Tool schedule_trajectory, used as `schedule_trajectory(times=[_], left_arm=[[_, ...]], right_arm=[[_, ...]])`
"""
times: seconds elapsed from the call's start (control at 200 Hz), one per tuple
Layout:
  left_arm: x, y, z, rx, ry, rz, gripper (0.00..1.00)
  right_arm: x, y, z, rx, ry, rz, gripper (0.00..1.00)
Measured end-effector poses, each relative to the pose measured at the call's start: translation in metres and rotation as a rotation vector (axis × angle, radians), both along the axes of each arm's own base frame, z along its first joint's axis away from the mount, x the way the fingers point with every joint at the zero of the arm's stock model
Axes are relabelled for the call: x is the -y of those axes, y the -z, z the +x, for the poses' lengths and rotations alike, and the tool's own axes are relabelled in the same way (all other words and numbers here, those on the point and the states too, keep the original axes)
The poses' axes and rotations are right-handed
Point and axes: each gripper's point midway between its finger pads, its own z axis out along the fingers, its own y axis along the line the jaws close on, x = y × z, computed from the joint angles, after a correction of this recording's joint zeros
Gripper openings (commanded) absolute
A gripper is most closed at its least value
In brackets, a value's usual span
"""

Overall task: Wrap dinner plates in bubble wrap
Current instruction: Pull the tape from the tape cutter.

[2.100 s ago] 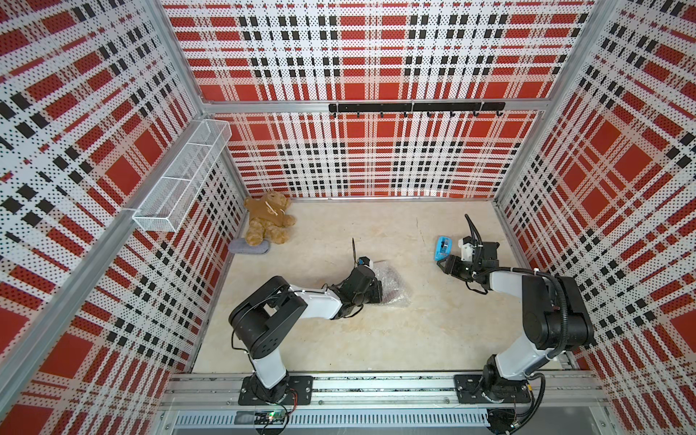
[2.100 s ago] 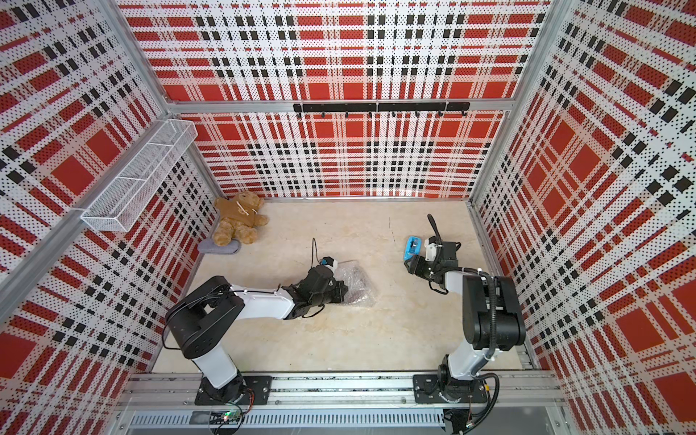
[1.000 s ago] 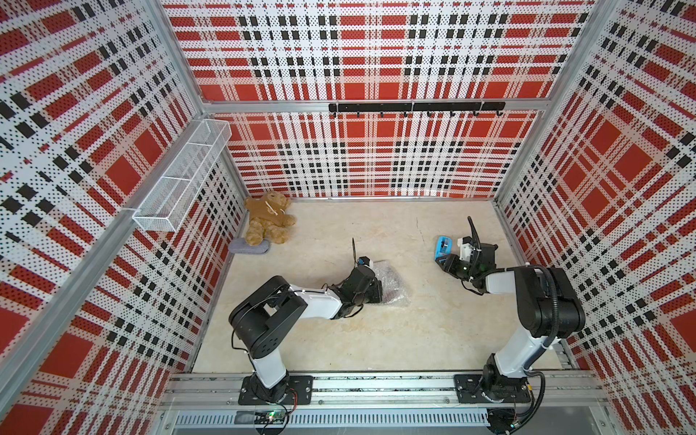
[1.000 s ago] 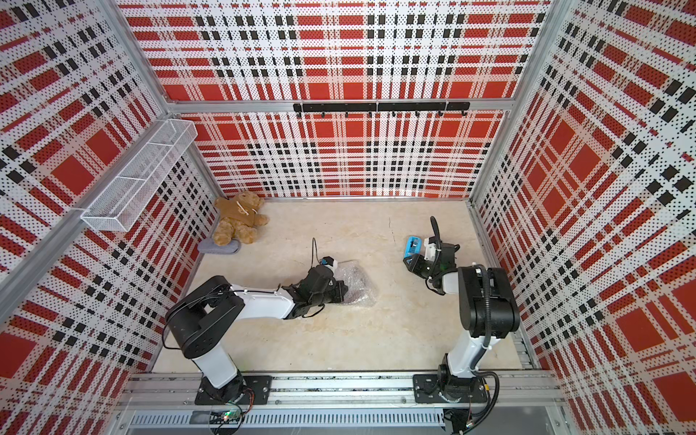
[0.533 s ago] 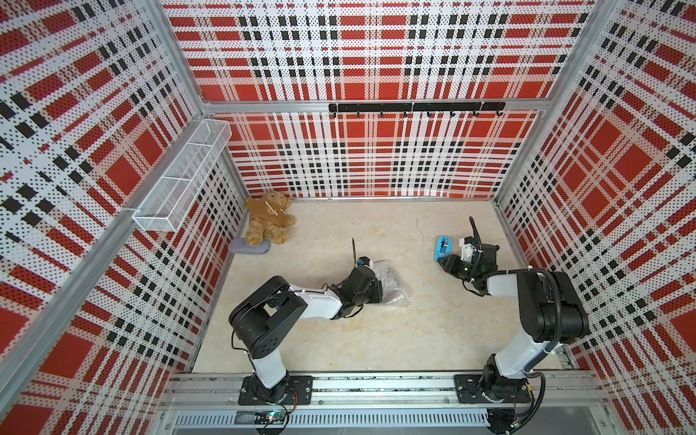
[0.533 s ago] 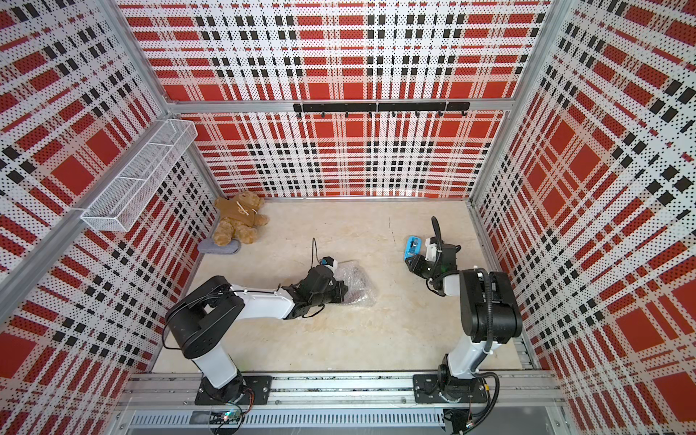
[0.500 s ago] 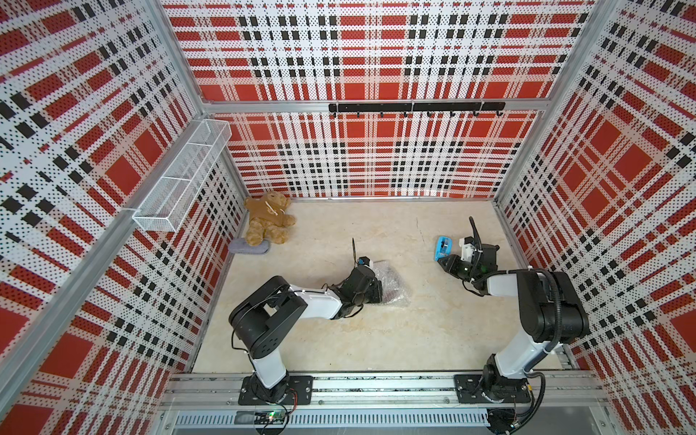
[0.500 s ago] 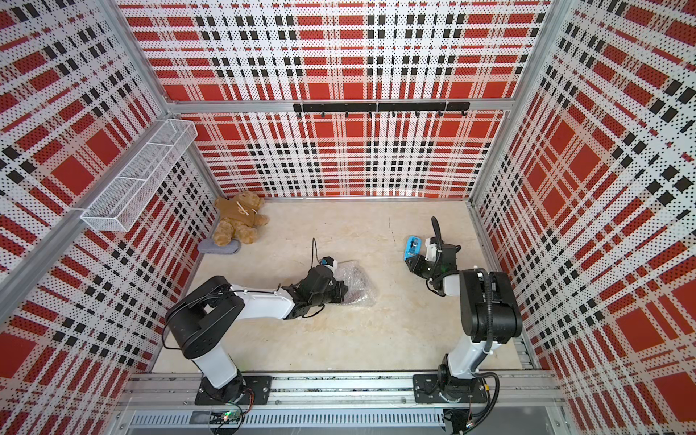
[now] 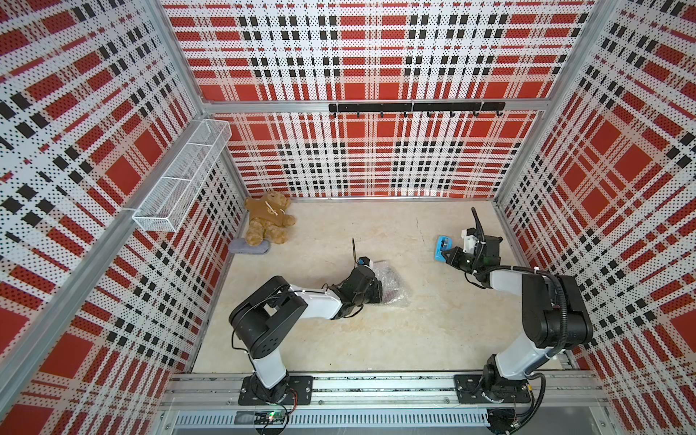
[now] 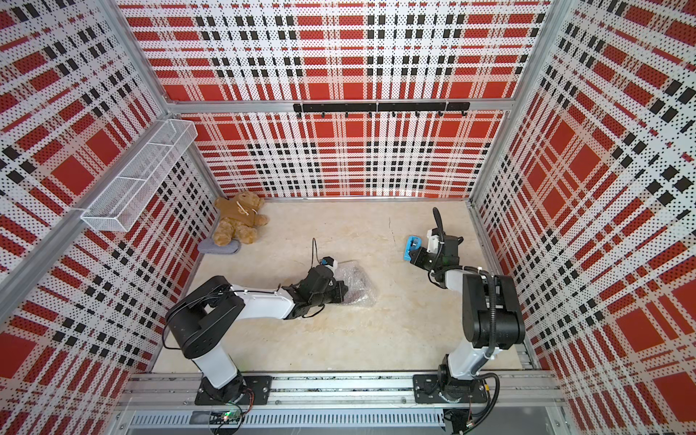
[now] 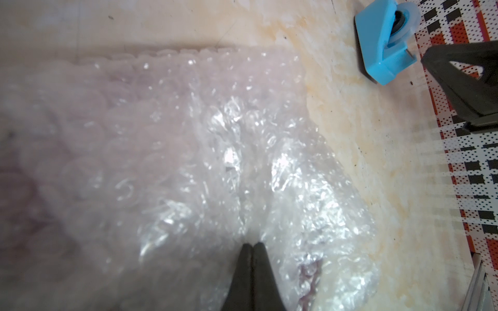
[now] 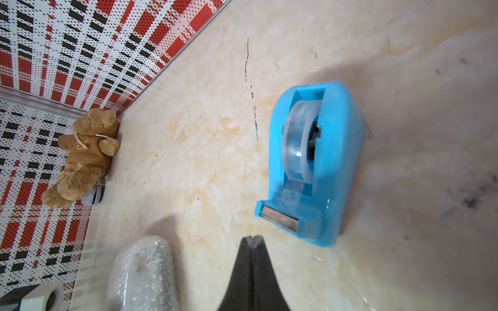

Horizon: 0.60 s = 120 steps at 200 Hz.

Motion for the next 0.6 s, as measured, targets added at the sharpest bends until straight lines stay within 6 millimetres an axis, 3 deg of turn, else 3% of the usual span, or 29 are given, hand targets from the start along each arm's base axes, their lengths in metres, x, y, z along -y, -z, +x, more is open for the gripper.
schedule_trajectory(times=[0.25,0.601], left_arm=[[0.001,0.0,0.0,-0.001,0.003,-0.002,0.0],[0.003,0.001,-0.001,-0.004,0.013,-0.006,0.0]], right_arm=[[0.005,-0.013,0.011,0.006,-0.009,-0.052,0.0],[0.006,0.005,0.006,-0.078,-0.032,-0.087,0.0]])
